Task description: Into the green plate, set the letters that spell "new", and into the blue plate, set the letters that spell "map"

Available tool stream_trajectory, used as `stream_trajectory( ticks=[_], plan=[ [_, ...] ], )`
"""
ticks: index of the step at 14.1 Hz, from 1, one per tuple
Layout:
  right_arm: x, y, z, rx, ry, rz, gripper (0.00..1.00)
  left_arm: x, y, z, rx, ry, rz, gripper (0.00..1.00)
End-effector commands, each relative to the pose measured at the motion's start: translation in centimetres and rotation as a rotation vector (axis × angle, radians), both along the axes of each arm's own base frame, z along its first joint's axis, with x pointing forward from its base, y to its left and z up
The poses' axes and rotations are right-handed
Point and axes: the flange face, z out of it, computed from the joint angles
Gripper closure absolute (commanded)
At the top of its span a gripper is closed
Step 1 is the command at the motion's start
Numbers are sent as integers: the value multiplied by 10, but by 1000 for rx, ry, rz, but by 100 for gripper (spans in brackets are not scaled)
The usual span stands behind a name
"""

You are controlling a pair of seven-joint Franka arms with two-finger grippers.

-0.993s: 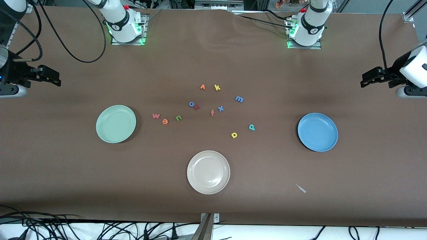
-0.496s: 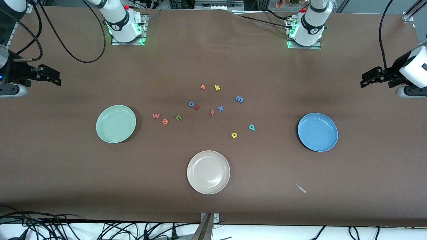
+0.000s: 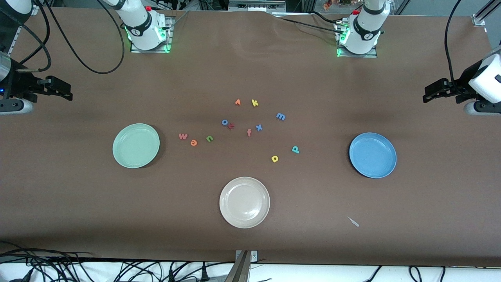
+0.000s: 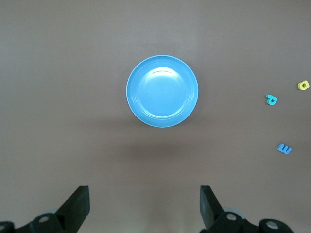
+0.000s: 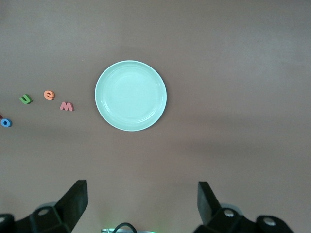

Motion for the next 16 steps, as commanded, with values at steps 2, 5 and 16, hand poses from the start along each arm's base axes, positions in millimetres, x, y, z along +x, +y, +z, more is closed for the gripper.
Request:
stream_trajectory(
  ticks=[2, 5, 16],
  plan=[
    [-2, 4, 8, 7, -7, -3, 0, -4, -1, 3, -9, 3, -18, 0],
    [-1, 8, 7, 9, -11, -2, 0, -4, -1, 3, -9, 3, -18, 0],
    [6, 9, 1, 62, -25, 2, 0, 14, 0, -31, -23, 48, -6, 0]
  ],
)
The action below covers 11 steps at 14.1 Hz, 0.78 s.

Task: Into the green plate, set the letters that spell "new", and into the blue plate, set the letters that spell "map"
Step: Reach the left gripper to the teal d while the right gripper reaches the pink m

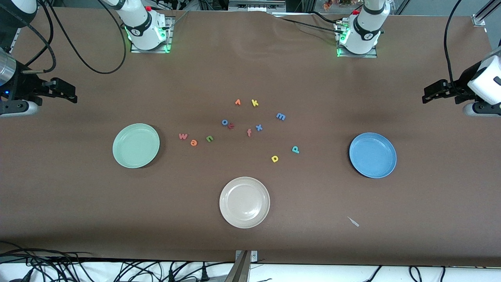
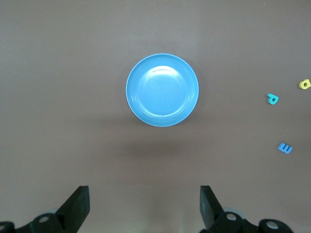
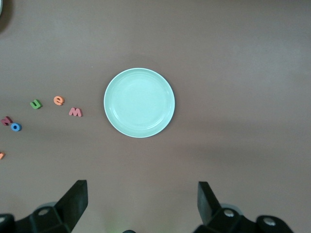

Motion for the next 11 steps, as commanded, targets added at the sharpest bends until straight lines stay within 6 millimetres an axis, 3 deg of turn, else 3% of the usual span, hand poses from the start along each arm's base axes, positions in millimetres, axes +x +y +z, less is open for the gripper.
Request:
stream_trajectory(
  ticks=[1, 2, 3, 4, 6, 9, 11],
  plan=[
    [1, -8, 2, 49, -1, -19, 0, 21, 2, -58, -35, 105, -16, 0],
    [1, -9, 2, 53, 4, -5, 0, 22, -2, -63, -43, 124, -14, 0],
    [1, -7, 2, 45, 6, 9, 0, 23, -29, -65, -42, 126, -60, 0],
    [0, -4, 2, 45, 7, 14, 0, 28, -40, -74, -45, 139, -80, 0],
    [0, 0, 1, 50, 9, 18, 0, 32, -87, -94, -52, 171, -139, 0],
    [0, 4, 2, 45, 6, 25, 0, 36, -170, -136, -29, 138, -80, 0],
    [3, 4, -1, 40, 6, 26, 0, 36, -212, -163, -18, 128, -48, 0]
  ],
)
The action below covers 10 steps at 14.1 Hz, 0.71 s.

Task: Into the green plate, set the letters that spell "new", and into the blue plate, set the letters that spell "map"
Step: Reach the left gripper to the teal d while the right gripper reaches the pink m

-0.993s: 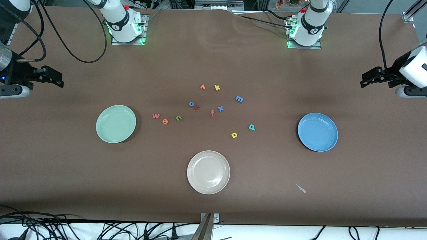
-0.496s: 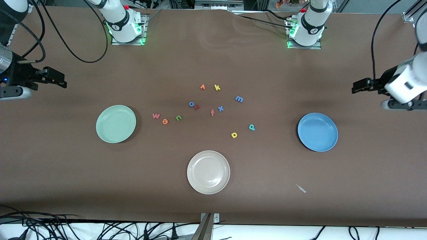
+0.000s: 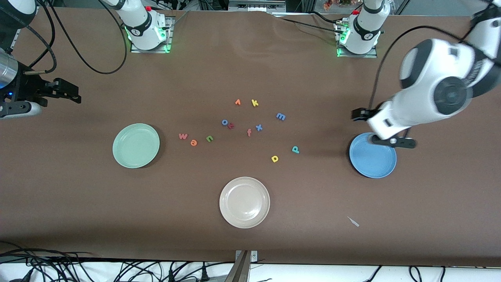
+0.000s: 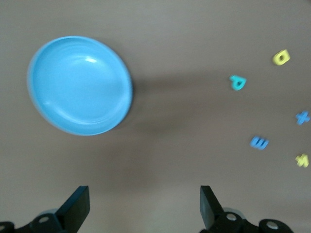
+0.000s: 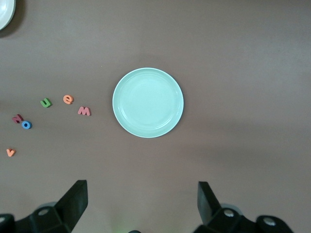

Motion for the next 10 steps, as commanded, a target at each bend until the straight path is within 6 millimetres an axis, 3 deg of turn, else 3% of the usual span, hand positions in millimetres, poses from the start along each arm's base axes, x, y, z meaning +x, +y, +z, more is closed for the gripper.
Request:
stream_trajectory(
  ticks=[1, 3, 7, 10],
  plan=[
    [2, 1, 0, 9, -1, 14, 0, 2, -52, -39, 0, -11, 74, 0],
    [8, 2, -13, 7, 20, 14, 0, -3, -87, -79, 6, -56, 164, 0],
    [15, 23, -31, 4, 44, 45, 1, -17, -137, -157, 57, -64, 444, 0],
    [18, 31, -43, 5, 36, 43, 2, -19, -162, -196, 68, -92, 708, 0]
  ],
)
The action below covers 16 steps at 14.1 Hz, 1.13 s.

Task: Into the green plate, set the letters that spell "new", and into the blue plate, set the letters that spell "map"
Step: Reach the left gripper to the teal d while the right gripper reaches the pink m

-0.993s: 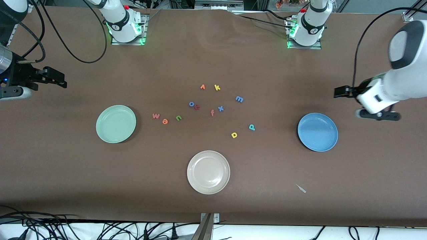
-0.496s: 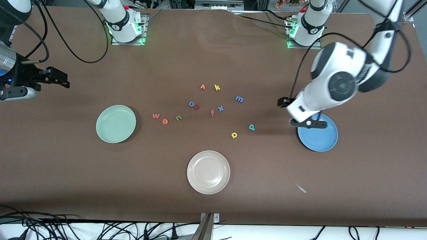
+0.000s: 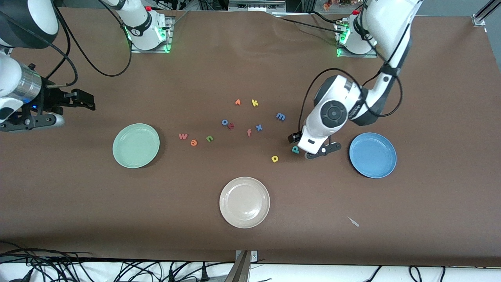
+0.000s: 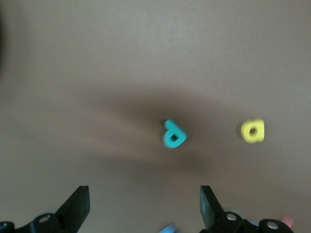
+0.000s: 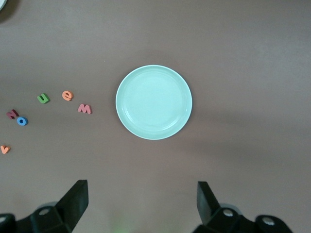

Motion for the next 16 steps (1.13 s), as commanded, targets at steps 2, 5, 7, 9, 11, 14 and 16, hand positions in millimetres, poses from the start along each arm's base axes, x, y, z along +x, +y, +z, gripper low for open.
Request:
stream_trajectory(
  ticks=[2, 5, 7, 9, 11, 14, 16],
  plan=[
    [1, 33, -23, 22, -35, 28, 2, 6, -15, -27, -8, -47, 284, 1],
    [-1, 68, -50, 18, -59, -5, 2, 13, -6, -36, 4, -56, 404, 3],
    [-3, 90, -79, 14, -64, -58, 2, 16, -1, -46, 23, -73, 455, 10],
    [-6, 115, -107, 14, -64, -97, 2, 15, -2, -58, 56, -90, 509, 18],
    [-18, 128, -145, 16, -65, -109, 2, 19, -3, -62, 68, -100, 539, 22],
    [-46, 139, -209, 24, -103, -197, 2, 17, -5, -67, 73, -92, 570, 31],
    [-63, 148, -236, 29, -118, -257, 2, 18, -13, -72, 76, -91, 596, 33]
  ],
)
